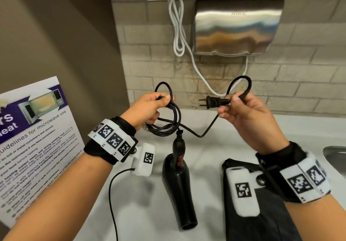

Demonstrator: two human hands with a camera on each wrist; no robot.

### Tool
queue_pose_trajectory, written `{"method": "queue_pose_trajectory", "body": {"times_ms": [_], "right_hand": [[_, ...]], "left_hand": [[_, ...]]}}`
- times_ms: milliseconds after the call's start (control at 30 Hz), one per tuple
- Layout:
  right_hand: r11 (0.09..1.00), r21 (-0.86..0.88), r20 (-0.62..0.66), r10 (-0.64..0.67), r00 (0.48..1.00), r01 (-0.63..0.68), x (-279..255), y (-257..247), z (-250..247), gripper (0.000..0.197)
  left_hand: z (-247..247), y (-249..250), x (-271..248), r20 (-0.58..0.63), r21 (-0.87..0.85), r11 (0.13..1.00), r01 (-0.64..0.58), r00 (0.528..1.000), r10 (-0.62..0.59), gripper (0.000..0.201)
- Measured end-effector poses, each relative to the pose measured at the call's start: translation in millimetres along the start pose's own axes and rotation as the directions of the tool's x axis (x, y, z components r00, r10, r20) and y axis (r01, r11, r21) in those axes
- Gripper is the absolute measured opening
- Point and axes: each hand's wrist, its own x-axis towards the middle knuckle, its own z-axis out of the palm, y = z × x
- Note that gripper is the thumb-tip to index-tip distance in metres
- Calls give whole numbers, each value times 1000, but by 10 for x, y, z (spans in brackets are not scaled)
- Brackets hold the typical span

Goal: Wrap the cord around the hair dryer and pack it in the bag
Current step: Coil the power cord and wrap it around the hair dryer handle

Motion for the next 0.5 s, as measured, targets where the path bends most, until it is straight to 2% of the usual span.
{"method": "queue_pose_trajectory", "body": {"times_ms": [67, 167, 267, 300, 333, 400, 433, 500], "right_hand": [[999, 8, 69, -41, 997, 40, -36, 108, 151, 29], [994, -71, 119, -79, 990, 88, -79, 331, 334, 18], [973, -190, 114, -107, 988, 127, -108, 549, 393, 10], [939, -298, 108, -146, 983, 172, -115, 608, 400, 11], [867, -443, 109, -199, 974, 226, -123, 649, 404, 12], [656, -685, 149, -300, 942, 317, -134, 712, 420, 11], [574, -741, 170, -343, 924, 349, -132, 747, 425, 9], [502, -779, 170, -409, 896, 377, -125, 814, 437, 3]], "left_hand": [[54, -3, 2, 1, -16, 1000, 10, 1000, -10, 26], [130, 26, -22, 36, -42, 999, 5, 999, -3, 24], [170, 62, -51, 59, -43, 999, -17, 998, 20, 24], [176, 71, -61, 69, -45, 999, -26, 997, 29, 24], [181, 78, -66, 80, -47, 998, -34, 996, 38, 23], [200, 89, -79, 101, -61, 997, -44, 994, 50, 21], [211, 94, -84, 107, -71, 996, -48, 993, 56, 20], [237, 100, -92, 121, -91, 995, -52, 991, 63, 20]]}}
